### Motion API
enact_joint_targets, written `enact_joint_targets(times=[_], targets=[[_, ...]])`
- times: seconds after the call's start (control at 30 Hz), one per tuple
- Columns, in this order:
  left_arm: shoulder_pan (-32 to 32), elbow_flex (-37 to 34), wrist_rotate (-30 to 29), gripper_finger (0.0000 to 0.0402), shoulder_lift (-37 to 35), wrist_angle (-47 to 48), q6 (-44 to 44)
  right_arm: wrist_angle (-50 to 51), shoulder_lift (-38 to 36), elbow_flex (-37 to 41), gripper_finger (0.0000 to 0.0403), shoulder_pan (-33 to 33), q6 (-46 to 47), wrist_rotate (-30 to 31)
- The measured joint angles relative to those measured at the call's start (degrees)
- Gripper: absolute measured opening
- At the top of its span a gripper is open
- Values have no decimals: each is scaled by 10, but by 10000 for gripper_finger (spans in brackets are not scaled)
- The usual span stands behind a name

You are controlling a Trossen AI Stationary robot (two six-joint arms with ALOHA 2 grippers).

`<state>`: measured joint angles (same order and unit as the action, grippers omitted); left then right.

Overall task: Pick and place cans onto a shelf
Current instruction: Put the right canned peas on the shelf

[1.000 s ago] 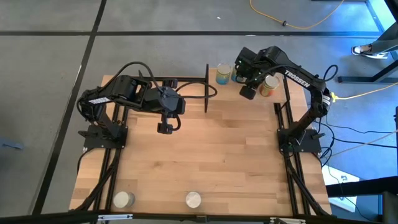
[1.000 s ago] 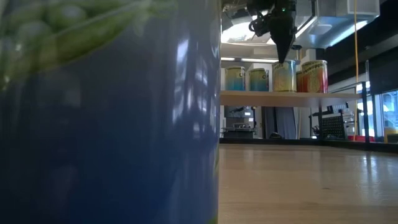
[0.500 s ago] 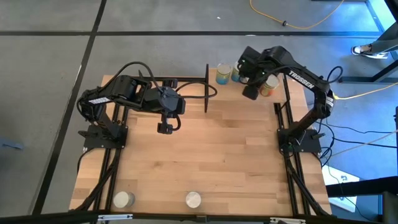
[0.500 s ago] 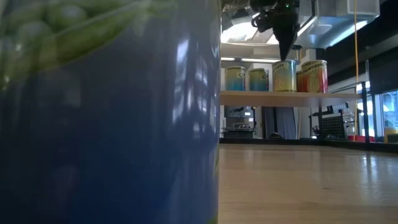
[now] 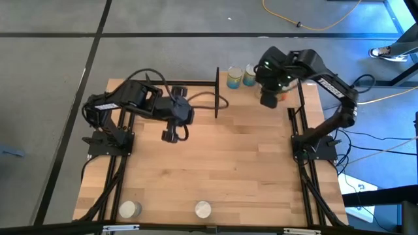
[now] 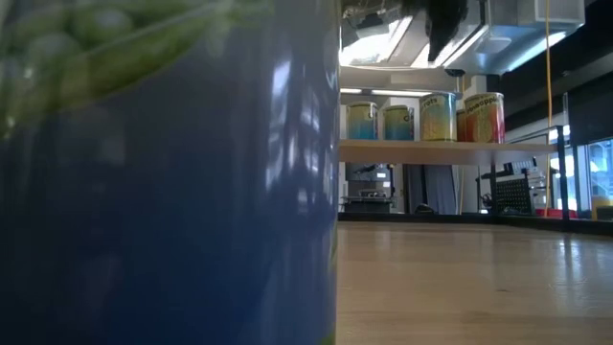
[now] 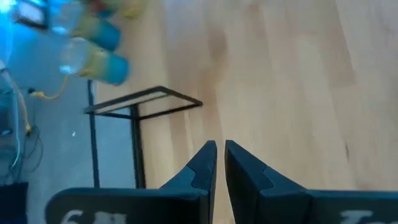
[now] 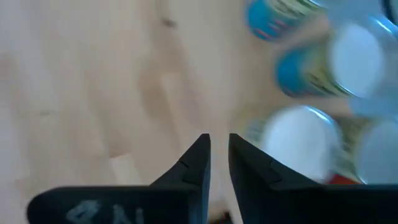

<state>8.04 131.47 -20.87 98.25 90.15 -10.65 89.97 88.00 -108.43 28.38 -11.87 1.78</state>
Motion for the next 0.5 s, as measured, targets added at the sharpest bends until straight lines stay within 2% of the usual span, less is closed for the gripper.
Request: enact_joint_targets(times=[0.1,0.2,0.27,0.5], targets=[[10,-20,49,27,1,-1,-1,0,-20,-5,60,-26,-7,-46],[23,-51,131,27,0,-2,28,0,-42,-5,60,-55,-8,-49],[37,-80,165,27,1,-1,65,0,-55,-5,60,-71,-8,-49],[98,-177,188,27,0,-33,223,0,-89,-6,60,-116,-7,-49]])
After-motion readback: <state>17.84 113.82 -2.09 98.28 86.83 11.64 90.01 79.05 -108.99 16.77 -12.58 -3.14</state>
